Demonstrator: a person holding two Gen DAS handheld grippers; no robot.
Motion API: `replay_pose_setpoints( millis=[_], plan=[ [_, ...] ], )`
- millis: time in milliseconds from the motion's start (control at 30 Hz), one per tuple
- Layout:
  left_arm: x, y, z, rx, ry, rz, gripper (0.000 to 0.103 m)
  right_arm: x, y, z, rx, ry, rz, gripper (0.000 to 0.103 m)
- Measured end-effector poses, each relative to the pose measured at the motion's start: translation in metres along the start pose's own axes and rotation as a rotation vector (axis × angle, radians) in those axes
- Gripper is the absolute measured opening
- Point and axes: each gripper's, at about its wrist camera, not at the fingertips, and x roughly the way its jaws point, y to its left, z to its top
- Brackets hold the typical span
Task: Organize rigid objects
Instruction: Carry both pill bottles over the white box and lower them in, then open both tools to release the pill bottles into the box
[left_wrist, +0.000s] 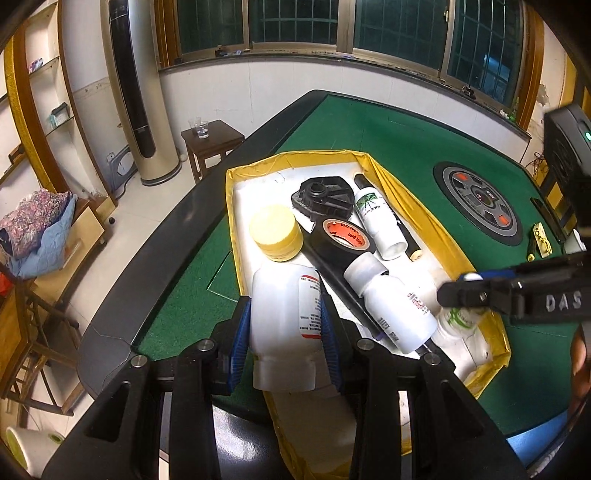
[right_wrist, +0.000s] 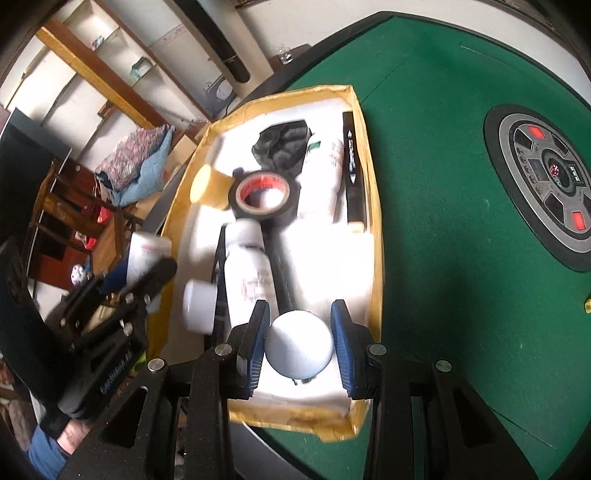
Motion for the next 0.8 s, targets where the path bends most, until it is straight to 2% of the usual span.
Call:
replay_pose_setpoints(
  millis=[267, 433, 533, 600, 667, 733, 800],
  plan=[
    [0.007, -0.004, -0.002, 0.013, 0.019, -0.017, 0.034, 0.011, -0.001, 0.02, 0.015, -0.015, -0.025, 0.031],
    [0.01, -0.003, -0.002, -0.003, 0.02, -0.022, 0.034, 0.01, 0.0, 0.022, 0.023, -0.033, -0.003, 0.031],
    [0.011, -0.001, 0.0, -0.024, 0.031, -0.032, 0.035, 0.0, -0.001, 0.02, 0.03, -0.062, 0.026, 0.035],
    [0.009, 0.0, 0.001, -0.03, 0.026, -0.032, 0.037, -0.009, -0.001, 0.017, 0.023, -0.091, 0.031, 0.043],
    [0.004, 0.0, 0.002, -0.036, 0.014, -0.042, 0.049, -0.017, 0.0, 0.015, 0.022, -0.109, 0.046, 0.043],
    [-0.001, -0.002, 0.004, -0.042, -0.001, -0.052, 0.056, -0.02, -0.001, 0.015, 0.025, -0.111, 0.054, 0.043],
    [-0.006, -0.004, 0.006, -0.041, -0.015, -0.065, 0.058, -0.023, -0.003, 0.013, 0.033, -0.118, 0.069, 0.044]
  ],
)
